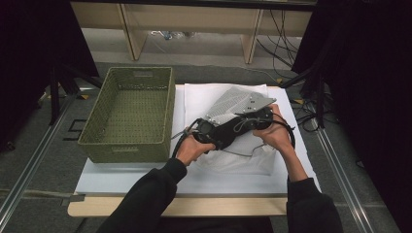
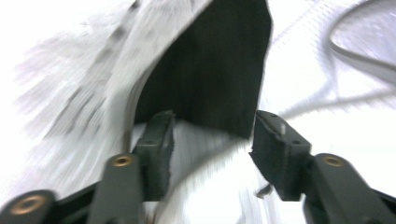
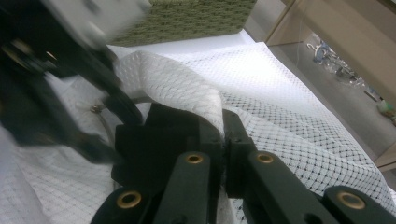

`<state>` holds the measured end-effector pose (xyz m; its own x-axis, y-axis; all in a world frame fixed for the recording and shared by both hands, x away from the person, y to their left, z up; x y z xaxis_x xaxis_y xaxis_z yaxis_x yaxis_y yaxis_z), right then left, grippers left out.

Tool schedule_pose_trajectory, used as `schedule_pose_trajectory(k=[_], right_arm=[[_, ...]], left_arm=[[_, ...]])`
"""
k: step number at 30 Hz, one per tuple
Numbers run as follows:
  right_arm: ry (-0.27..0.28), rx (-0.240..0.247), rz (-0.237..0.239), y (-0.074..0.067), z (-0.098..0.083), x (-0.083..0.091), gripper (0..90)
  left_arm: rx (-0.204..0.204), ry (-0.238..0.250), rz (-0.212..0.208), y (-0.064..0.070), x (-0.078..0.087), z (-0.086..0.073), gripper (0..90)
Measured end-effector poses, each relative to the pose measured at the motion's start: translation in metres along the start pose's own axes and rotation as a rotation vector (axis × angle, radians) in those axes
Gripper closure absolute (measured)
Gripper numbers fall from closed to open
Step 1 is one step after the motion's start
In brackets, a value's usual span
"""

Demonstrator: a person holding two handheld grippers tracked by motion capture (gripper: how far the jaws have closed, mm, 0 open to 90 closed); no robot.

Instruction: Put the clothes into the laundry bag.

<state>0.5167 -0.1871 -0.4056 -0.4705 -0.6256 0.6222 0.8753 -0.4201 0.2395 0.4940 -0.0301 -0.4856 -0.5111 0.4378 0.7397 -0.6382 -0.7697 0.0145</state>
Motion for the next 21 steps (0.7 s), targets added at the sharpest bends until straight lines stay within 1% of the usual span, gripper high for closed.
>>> schedule_pose_trajectory(k=[1,2,3,4,5,6,7,8,9,10,11,12,13,14,15,16,17,18,19,21], right_arm=[[0.001,0.010,0.005,0.000,0.000,0.000,89.4],[-0.003,0.002,0.003,-0.001,0.000,0.000,89.5],[-0.001,0.007,0.002,-0.001,0.001,-0.001,89.5],[-0.004,0.005,0.004,-0.001,0.000,-0.002,89.5],[-0.006,0.003,0.007,-0.001,0.000,-0.002,89.5],[-0.009,0.004,0.008,-0.002,0.000,-0.003,89.5],[-0.009,0.004,0.007,-0.002,0.000,-0.003,89.4],[-0.009,0.006,0.006,-0.002,0.000,-0.004,89.4],[-0.009,0.011,0.004,-0.002,0.000,-0.003,89.5],[-0.007,0.014,0.005,-0.002,0.001,-0.003,89.5],[-0.007,0.014,0.005,-0.002,0.001,-0.002,89.4],[-0.004,0.017,0.004,-0.002,0.001,-0.002,89.4],[-0.007,-0.008,0.003,-0.003,0.001,-0.001,89.5],[-0.003,0.015,0.003,-0.001,0.001,-0.001,89.4],[-0.007,0.001,0.001,-0.002,0.001,-0.001,89.5],[-0.004,0.006,-0.001,-0.002,0.001,0.000,89.4],[-0.002,0.011,0.003,-0.002,0.001,0.000,89.4],[-0.001,0.013,0.002,-0.002,0.001,0.000,89.5],[-0.003,0.012,0.002,-0.002,0.001,-0.001,89.4],[-0.006,0.016,0.004,-0.002,0.001,-0.001,89.4]], left_arm=[[-0.022,0.006,-0.004,-0.001,0.010,-0.005,46.8],[-0.027,0.005,-0.001,-0.002,0.015,-0.009,46.9],[-0.038,-0.005,-0.002,-0.002,0.021,-0.014,46.5],[-0.045,-0.013,-0.012,-0.002,0.026,-0.019,46.5],[-0.046,-0.020,-0.012,-0.003,0.031,-0.025,46.5],[-0.037,-0.015,-0.014,-0.003,0.033,-0.028,46.0],[-0.026,-0.013,-0.027,-0.002,0.035,-0.032,46.2],[-0.021,-0.022,-0.039,-0.002,0.035,-0.035,47.1],[-0.013,-0.023,-0.038,-0.002,0.035,-0.038,47.2],[-0.019,-0.030,-0.026,-0.004,0.034,-0.040,47.2],[-0.007,-0.035,-0.013,-0.004,0.032,-0.042,47.4],[-0.004,-0.037,-0.010,-0.005,0.029,-0.043,47.4],[0.011,-0.043,-0.006,-0.004,0.027,-0.045,47.5],[-0.004,-0.053,-0.004,-0.003,0.025,-0.047,47.4],[-0.008,-0.061,0.002,-0.002,0.022,-0.048,47.0],[-0.021,-0.070,0.010,-0.002,0.019,-0.050,46.5],[-0.020,-0.067,0.010,-0.001,0.016,-0.051,46.4],[-0.038,-0.074,0.010,-0.001,0.014,-0.053,47.0],[-0.028,-0.072,0.008,0.000,0.011,-0.054,47.9],[-0.043,-0.070,0.019,-0.001,0.008,-0.057,52.7]])
Point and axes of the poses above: each handheld gripper's, and its own axes: x roughly backward along the jaws, z roughly out of its top, y roughly to its right, the point moved 5 cm from there along -x, roughly forward along the jaws, and after that the axes turned 6 degrees about z, right-handed, at the moved point
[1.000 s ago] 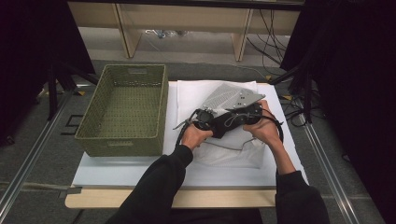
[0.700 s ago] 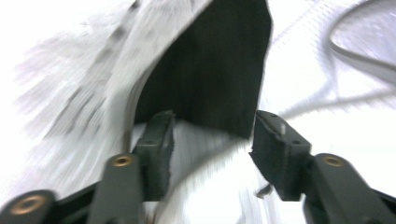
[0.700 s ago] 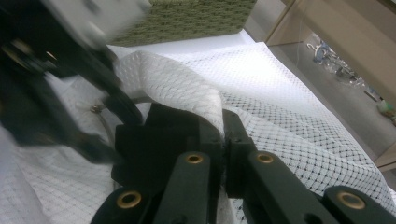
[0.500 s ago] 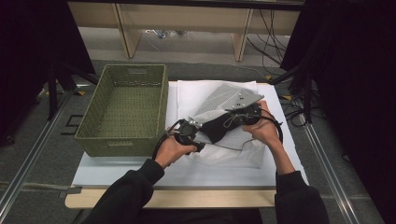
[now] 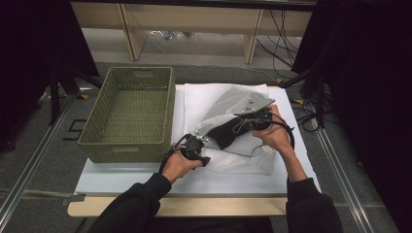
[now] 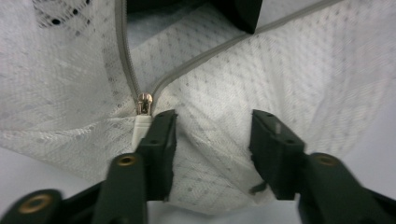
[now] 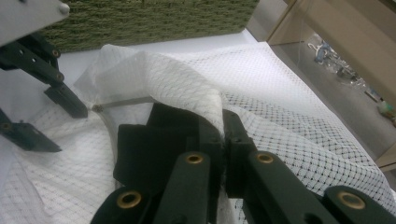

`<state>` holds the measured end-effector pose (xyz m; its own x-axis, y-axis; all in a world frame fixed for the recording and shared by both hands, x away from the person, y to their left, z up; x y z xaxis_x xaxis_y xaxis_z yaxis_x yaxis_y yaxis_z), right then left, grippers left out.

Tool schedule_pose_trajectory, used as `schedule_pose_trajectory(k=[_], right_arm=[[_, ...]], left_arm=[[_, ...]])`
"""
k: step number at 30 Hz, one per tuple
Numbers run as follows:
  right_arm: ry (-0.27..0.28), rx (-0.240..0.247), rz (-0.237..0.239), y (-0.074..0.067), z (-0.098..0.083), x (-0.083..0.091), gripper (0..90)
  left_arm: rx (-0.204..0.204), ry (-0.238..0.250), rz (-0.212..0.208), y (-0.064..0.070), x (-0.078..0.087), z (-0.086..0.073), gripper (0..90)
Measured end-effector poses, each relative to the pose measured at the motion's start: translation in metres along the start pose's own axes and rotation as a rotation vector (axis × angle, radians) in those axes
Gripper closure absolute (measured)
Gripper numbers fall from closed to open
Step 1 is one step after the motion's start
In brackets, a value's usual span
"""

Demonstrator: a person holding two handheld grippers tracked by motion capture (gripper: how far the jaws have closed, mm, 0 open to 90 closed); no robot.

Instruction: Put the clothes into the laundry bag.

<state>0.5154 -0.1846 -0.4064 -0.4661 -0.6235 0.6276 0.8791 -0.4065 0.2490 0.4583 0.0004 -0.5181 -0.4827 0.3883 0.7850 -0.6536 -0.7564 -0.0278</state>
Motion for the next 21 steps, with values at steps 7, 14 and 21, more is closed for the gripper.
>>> schedule_pose_trajectory(k=[7,14,21], right_arm=[[-0.010,-0.011,0.004,-0.002,0.000,0.000,89.4],[-0.009,-0.005,0.007,-0.003,-0.001,0.000,89.5],[-0.017,0.002,0.013,-0.008,0.000,0.000,89.4]], left_arm=[[0.002,0.004,-0.065,-0.006,0.004,-0.005,86.8],[0.011,0.017,-0.091,-0.010,0.025,-0.015,88.0],[0.005,0.019,-0.110,-0.008,0.042,-0.027,87.9]])
Point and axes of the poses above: each handheld gripper's, and its own axes: x roughly backward along the jaws, z roughly out of its top, y roughly to its right, the point moved 5 cm from there along -x, roughly forward along the jaws, and after that the axes turned 6 degrees about z, right-handed, at the moved point
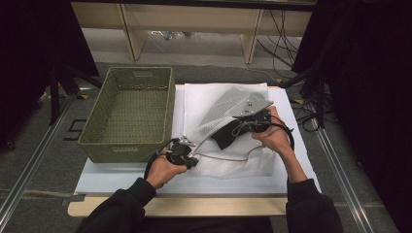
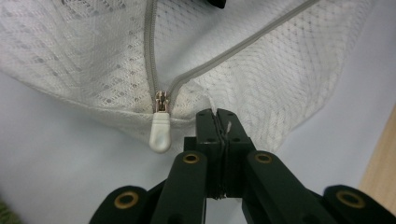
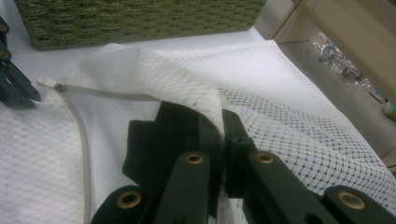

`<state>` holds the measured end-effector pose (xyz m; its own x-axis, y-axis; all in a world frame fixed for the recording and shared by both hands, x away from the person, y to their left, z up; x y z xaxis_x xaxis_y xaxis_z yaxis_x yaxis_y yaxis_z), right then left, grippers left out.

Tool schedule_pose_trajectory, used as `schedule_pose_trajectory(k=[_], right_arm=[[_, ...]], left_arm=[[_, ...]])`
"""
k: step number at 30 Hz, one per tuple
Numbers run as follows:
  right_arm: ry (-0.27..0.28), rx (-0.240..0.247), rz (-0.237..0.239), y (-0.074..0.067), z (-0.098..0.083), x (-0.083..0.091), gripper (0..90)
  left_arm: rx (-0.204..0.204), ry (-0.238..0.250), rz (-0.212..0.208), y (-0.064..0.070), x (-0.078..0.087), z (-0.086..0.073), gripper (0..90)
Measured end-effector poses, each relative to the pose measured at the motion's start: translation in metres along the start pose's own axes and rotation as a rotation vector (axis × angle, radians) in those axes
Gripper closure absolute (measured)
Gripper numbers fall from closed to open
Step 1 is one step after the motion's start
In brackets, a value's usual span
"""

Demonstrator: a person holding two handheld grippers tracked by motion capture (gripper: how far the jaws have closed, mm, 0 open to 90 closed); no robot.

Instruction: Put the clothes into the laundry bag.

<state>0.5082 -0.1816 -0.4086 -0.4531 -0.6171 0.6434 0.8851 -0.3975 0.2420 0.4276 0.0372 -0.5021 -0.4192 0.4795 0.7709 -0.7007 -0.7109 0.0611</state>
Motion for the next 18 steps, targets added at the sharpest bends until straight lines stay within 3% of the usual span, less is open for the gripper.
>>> schedule_pose_trajectory(k=[4,6,7,9,10,11,13,14,15,16,17,18], right_arm=[[-0.014,0.000,0.010,-0.005,-0.003,0.000,89.5],[-0.022,0.008,0.013,-0.007,-0.005,0.000,89.5],[-0.024,0.009,0.013,-0.008,-0.006,-0.001,89.5],[-0.039,0.007,0.020,-0.012,-0.010,-0.001,89.5],[-0.043,0.012,0.026,-0.014,-0.012,-0.001,89.5],[-0.047,0.011,0.026,-0.016,-0.014,-0.001,89.5],[-0.062,0.016,0.033,-0.019,-0.018,-0.002,89.5],[-0.069,0.012,0.038,-0.021,-0.019,-0.003,89.5],[-0.076,0.020,0.041,-0.022,-0.021,-0.005,89.5],[-0.084,0.018,0.037,-0.025,-0.023,-0.006,89.5],[-0.094,0.027,0.045,-0.025,-0.024,-0.007,89.5],[-0.094,0.027,0.045,-0.025,-0.024,-0.007,89.5]], left_arm=[[-0.021,-0.005,-0.025,0.002,0.006,-0.010,88.0],[-0.012,-0.001,-0.027,0.003,0.007,-0.016,88.0],[-0.067,-0.044,-0.030,0.000,0.010,-0.020,88.0],[-0.020,-0.014,-0.035,0.003,0.009,-0.023,88.0],[-0.061,-0.029,-0.041,0.001,0.011,-0.025,88.0],[-0.042,-0.021,-0.040,0.002,0.012,-0.026,88.0],[-0.070,-0.034,-0.041,0.001,0.014,-0.029,88.0],[-0.065,-0.032,-0.042,0.002,0.015,-0.030,88.0],[-0.024,-0.009,-0.046,0.003,0.014,-0.031,87.9],[-0.077,-0.041,-0.046,-0.001,0.016,-0.033,87.9],[-0.021,-0.010,-0.037,0.002,0.015,-0.034,87.8],[-0.021,-0.010,-0.037,0.002,0.015,-0.034,87.7]])
Point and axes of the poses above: each handheld gripper's, and its own axes: x roughly backward along the jaws, z roughly out of its top, y roughly to its right, the point moved 5 cm from there along -x, roughly forward along the jaws, and after that the axes turned 6 degrees about z, right-handed, at the moved point
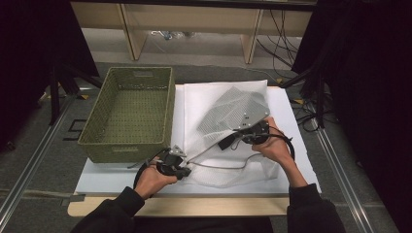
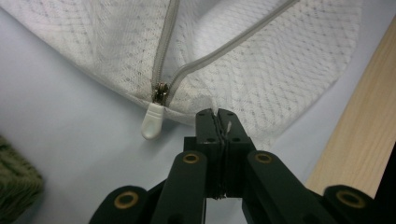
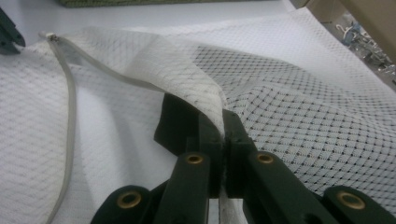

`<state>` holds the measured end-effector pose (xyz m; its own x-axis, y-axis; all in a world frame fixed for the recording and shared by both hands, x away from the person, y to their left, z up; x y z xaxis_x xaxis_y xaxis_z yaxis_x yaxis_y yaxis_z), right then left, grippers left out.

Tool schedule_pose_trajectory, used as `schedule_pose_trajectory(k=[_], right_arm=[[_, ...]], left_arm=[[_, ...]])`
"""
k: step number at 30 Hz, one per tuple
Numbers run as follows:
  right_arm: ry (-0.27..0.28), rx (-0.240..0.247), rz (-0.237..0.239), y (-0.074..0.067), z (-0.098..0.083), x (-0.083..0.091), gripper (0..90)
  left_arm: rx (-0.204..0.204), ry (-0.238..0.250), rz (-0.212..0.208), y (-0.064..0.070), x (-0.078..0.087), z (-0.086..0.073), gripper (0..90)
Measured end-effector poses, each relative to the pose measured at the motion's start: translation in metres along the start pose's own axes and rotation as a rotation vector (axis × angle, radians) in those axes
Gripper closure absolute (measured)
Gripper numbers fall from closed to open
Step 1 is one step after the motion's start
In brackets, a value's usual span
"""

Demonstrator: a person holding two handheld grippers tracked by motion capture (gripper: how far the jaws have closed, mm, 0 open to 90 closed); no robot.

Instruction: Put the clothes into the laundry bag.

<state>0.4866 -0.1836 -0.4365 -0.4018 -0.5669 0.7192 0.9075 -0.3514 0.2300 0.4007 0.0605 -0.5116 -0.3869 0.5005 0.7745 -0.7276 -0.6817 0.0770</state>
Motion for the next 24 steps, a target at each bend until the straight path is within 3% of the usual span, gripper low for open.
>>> schedule_pose_trajectory(k=[2,4,5,6,10,11,14,15,19,21,24], right_arm=[[-0.008,0.001,0.002,-0.003,-0.003,-0.004,89.5],[-0.011,-0.014,0.014,-0.005,-0.004,-0.005,89.5],[-0.009,0.012,0.017,-0.005,-0.005,-0.007,89.5],[-0.015,-0.009,0.028,-0.008,-0.007,-0.008,89.5],[-0.028,-0.022,0.036,-0.011,-0.009,-0.010,89.5],[-0.029,-0.003,0.035,-0.012,-0.010,-0.011,89.5],[-0.048,-0.026,0.043,-0.015,-0.012,-0.011,89.5],[-0.054,-0.020,0.043,-0.016,-0.014,-0.012,89.5],[-0.058,-0.009,0.053,-0.020,-0.018,-0.015,89.5],[-0.076,-0.022,0.071,-0.023,-0.024,-0.018,89.5],[-0.086,-0.014,0.076,-0.026,-0.029,-0.022,89.5]], left_arm=[[0.002,0.005,-0.001,0.000,0.001,0.000,87.4],[-0.042,-0.011,0.001,-0.001,0.003,-0.002,87.3],[-0.011,-0.001,-0.004,0.002,0.001,-0.002,87.1],[-0.075,-0.043,-0.007,-0.001,0.004,-0.005,85.7],[-0.082,-0.042,-0.005,-0.001,0.006,-0.005,80.9],[-0.075,-0.022,-0.019,0.002,0.008,-0.004,78.2],[-0.072,-0.012,-0.027,0.002,0.011,-0.002,72.4],[-0.021,0.039,-0.029,0.003,0.011,0.000,69.9],[-0.019,0.059,-0.032,0.002,0.015,0.001,61.3],[0.004,0.078,-0.033,0.003,0.019,0.002,55.0],[0.013,0.093,-0.015,0.001,0.021,0.002,49.5]])
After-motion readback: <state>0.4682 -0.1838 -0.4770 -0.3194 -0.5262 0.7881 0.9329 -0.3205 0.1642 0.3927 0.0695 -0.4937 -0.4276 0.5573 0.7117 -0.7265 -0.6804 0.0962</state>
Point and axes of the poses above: each handheld gripper's, and its own axes: x roughly backward along the jaws, z roughly out of its top, y roughly to its right, the point moved 5 cm from there along -x, roughly forward along the jaws, and after that the axes turned 6 degrees about z, right-handed, at the moved point
